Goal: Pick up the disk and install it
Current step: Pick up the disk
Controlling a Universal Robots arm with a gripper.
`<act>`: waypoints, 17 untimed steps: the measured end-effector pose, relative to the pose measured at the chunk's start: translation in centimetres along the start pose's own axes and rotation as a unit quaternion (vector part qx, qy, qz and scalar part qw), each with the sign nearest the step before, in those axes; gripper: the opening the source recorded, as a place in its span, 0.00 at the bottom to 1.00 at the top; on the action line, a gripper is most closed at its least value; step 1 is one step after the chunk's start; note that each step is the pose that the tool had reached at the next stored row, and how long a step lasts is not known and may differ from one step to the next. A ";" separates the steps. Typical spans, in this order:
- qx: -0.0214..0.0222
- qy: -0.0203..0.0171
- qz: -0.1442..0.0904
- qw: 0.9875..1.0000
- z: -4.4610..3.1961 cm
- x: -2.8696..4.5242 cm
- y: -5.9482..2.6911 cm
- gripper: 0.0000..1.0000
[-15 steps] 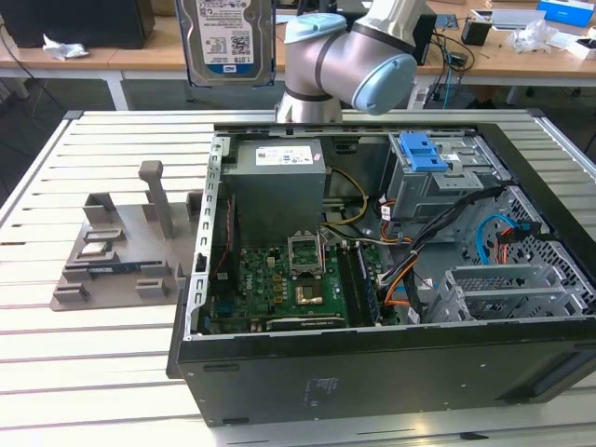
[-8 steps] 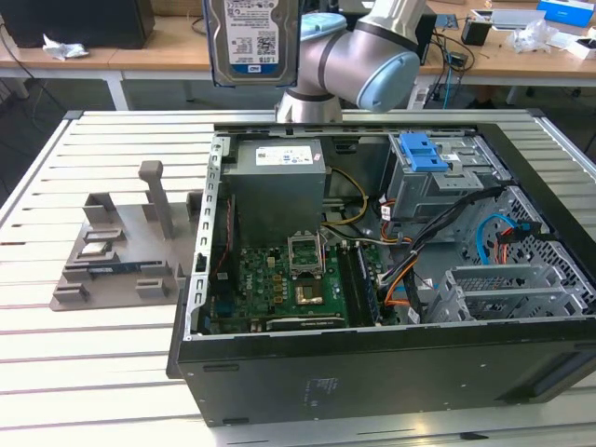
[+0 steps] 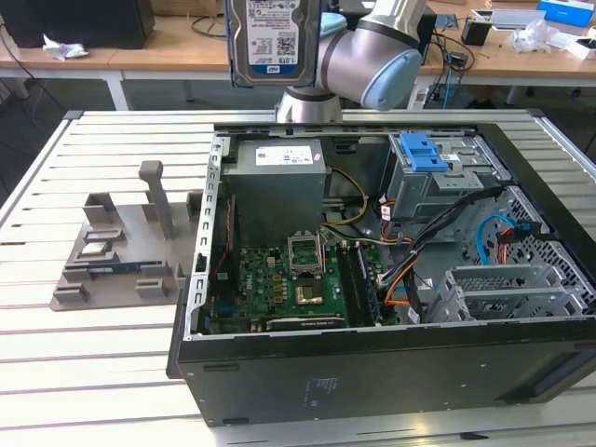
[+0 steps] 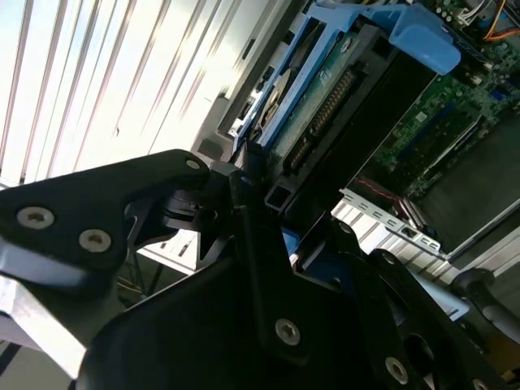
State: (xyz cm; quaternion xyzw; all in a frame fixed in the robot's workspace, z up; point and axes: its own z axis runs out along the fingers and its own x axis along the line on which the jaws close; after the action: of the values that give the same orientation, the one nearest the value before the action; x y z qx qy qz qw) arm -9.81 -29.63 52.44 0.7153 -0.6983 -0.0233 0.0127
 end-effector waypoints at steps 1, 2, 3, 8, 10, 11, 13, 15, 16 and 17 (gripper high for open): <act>0.000 0.000 0.000 1.000 0.00 0.18 -0.07 0.36; 0.000 0.000 0.000 1.000 -0.01 0.29 -0.12 0.36; 0.000 0.000 0.000 1.000 -0.01 0.38 -0.16 0.36; 0.000 0.000 0.000 1.000 -0.04 0.87 -0.48 0.36; 0.000 0.000 0.000 1.000 -0.05 1.08 -0.65 0.36; 0.000 0.000 0.000 1.000 -0.05 1.15 -0.72 0.36; 0.000 0.000 0.000 1.000 -0.06 1.30 -0.84 0.36; 0.000 0.000 0.000 1.000 -0.08 1.48 -1.02 0.36; 0.000 0.000 0.000 1.000 -0.08 1.53 -1.08 0.36; 0.000 0.000 0.000 1.000 -0.08 1.62 -1.16 0.36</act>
State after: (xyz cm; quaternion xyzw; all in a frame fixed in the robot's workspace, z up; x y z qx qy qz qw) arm -8.61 -31.23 52.44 0.7153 -0.6983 -0.0233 0.0127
